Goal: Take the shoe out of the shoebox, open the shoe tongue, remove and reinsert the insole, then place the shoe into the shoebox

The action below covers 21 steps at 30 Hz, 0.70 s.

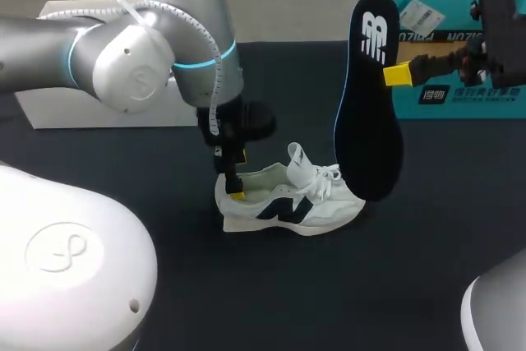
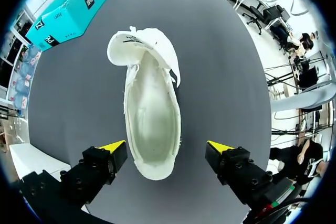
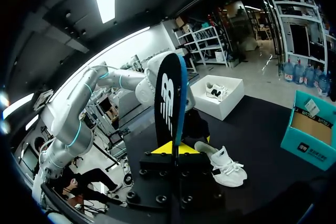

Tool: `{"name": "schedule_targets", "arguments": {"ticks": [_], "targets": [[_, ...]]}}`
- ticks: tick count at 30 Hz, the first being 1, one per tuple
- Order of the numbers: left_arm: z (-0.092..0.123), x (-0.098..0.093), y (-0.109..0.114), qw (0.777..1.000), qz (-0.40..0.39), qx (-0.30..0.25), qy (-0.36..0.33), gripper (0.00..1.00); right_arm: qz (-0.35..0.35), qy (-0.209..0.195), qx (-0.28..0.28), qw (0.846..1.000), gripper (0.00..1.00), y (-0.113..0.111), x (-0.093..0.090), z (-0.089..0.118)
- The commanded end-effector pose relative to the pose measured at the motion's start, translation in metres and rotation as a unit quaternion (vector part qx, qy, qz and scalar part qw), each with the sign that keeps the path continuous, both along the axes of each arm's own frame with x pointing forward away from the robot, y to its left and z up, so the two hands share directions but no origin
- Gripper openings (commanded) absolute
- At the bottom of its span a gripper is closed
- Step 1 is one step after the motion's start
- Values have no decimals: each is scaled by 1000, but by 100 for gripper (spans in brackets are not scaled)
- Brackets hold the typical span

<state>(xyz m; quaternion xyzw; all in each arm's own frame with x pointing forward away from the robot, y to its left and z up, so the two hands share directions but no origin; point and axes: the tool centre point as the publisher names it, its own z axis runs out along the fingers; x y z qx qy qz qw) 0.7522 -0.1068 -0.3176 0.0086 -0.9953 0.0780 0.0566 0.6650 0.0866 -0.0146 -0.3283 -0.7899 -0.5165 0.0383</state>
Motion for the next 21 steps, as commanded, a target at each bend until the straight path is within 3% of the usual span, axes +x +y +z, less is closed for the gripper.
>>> {"name": "schedule_targets", "arguments": {"ticks": [1, 21], "targets": [[1, -1, -1, 1000, -2, 26, -7, 100, 0, 1, -1, 1000, 0, 2, 3, -1], [6, -3, -5, 999, 2, 41, -16, 100, 0, 1, -1, 1000, 0, 2, 3, -1]]}}
